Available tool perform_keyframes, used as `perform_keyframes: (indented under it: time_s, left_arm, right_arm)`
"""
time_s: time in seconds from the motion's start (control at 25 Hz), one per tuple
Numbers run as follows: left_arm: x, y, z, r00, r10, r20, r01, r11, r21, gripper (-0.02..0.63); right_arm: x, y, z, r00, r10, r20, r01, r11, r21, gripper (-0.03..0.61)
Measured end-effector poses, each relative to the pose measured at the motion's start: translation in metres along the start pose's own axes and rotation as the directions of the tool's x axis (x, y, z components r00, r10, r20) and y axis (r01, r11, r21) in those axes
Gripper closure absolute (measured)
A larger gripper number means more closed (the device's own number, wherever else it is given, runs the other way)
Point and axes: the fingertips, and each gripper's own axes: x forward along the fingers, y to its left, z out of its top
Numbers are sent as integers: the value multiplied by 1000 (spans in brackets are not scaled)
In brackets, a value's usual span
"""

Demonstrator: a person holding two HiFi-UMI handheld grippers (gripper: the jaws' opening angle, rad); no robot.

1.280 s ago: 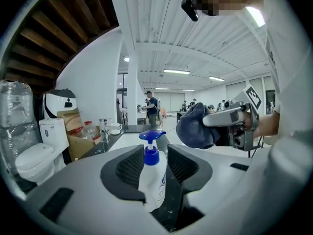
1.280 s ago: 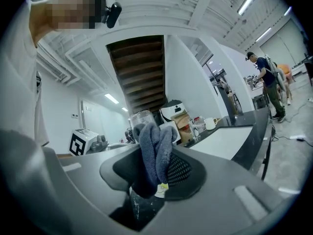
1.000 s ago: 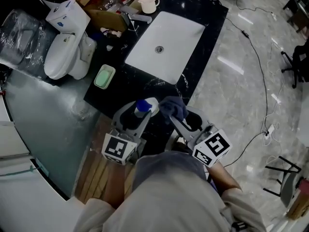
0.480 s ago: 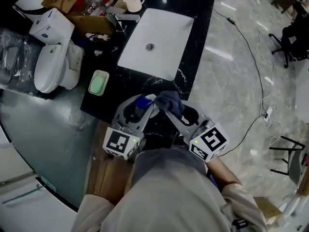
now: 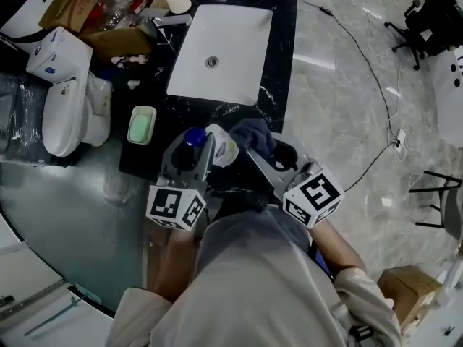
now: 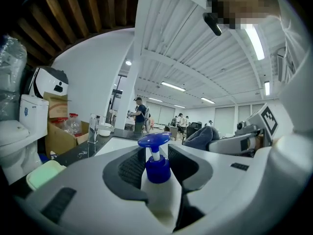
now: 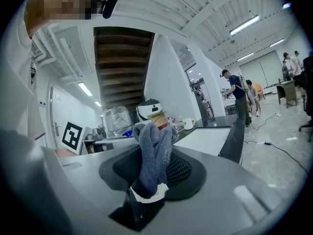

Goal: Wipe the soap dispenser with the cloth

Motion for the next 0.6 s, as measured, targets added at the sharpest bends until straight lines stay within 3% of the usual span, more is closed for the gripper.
perform_keyframes:
  time_s: [0.2, 0.6]
  left_arm:
    - [-4, 4, -1, 1000, -7, 17, 7, 1000, -22, 471]
    - [-5, 4, -1, 999, -10, 35, 10, 1000, -14, 471]
  right_arm:
    - [5, 1, -2, 1000, -10, -1, 10, 1000, -12, 460]
    - [37, 5, -6, 998, 43, -54, -46, 997, -54, 460]
